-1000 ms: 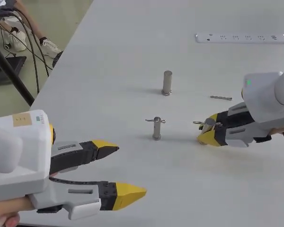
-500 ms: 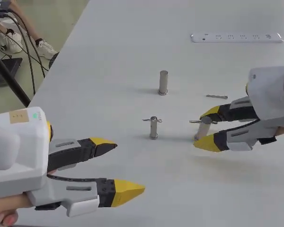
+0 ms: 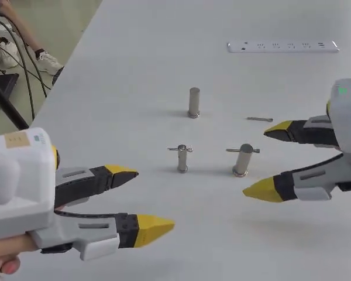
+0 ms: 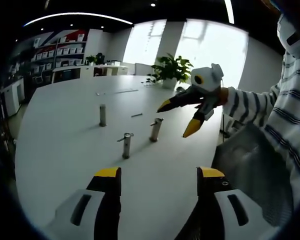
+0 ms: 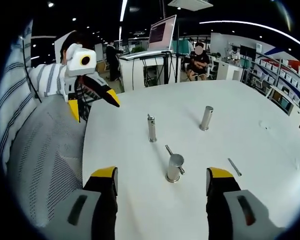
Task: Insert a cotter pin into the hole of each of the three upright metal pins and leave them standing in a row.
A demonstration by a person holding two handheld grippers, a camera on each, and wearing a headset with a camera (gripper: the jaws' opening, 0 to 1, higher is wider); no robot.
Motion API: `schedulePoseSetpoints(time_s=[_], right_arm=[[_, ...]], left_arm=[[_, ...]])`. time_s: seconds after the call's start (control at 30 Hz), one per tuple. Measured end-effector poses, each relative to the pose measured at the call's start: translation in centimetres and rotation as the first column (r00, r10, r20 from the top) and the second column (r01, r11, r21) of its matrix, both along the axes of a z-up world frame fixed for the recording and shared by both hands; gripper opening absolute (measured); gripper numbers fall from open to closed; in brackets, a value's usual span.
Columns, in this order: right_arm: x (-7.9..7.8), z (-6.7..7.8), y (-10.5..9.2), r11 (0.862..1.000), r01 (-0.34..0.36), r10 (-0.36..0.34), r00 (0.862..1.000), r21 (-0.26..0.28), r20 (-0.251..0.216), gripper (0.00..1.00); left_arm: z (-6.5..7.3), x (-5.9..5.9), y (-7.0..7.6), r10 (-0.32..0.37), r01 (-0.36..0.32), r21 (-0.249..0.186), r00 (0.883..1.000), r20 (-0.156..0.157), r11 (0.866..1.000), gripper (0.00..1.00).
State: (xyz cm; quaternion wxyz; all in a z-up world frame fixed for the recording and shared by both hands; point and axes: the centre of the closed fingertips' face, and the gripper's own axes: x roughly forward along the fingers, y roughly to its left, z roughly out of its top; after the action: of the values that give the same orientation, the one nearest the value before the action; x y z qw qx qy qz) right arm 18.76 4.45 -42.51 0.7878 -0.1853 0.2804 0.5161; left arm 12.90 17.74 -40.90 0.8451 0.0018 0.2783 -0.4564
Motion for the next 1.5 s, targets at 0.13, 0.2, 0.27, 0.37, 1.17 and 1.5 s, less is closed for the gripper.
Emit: schedulePoseSetpoints(time_s=[0.13, 0.2, 0.27, 0.37, 1.17, 1.5], right_arm=[[-0.9, 0.5, -0.5, 1.0, 0.02, -0.02, 1.0, 0.008, -0.015, 0.74], [-1.2, 0.7, -0.6, 0.999, 0.034, -0.033, 0.999, 0.016, -0.023, 0.75], [-1.2, 0.7, -0.9, 0.998, 0.056, -0.056, 0.998, 0.013, -0.022, 0.76], [-1.2, 0.6, -1.1, 0.996, 0.085, -0.085, 0.996, 0.004, -0.025, 0.77], [-3.4, 0.1, -2.2, 0.985, 0.171, -0.171, 0.983, -0.01, -0.072, 0.92], [-4.6, 0.7, -3.3, 0.966, 0.256, -0.253, 0.961, 0.022, -0.109, 0.92]], left_arm=[[0.1, 0.1, -0.1, 0.003, -0.003, -0.005, 1.0, 0.003, 1.0, 0.6], [0.3, 0.3, -0.1, 0.006, -0.006, -0.013, 1.0, 0.005, 1.0, 0.6], [0.4, 0.4, -0.1, 0.009, -0.009, -0.017, 1.0, 0.008, 1.0, 0.6], [0.3, 1.0, 0.2, 0.029, -0.029, -0.018, 0.999, 0.017, 0.999, 0.6], [0.0, 3.0, 0.0, 0.03, -0.03, -0.026, 1.0, -0.007, 0.999, 0.66], [0.7, 5.2, -0.7, 0.026, -0.025, -0.019, 0.999, 0.023, 0.999, 0.73]])
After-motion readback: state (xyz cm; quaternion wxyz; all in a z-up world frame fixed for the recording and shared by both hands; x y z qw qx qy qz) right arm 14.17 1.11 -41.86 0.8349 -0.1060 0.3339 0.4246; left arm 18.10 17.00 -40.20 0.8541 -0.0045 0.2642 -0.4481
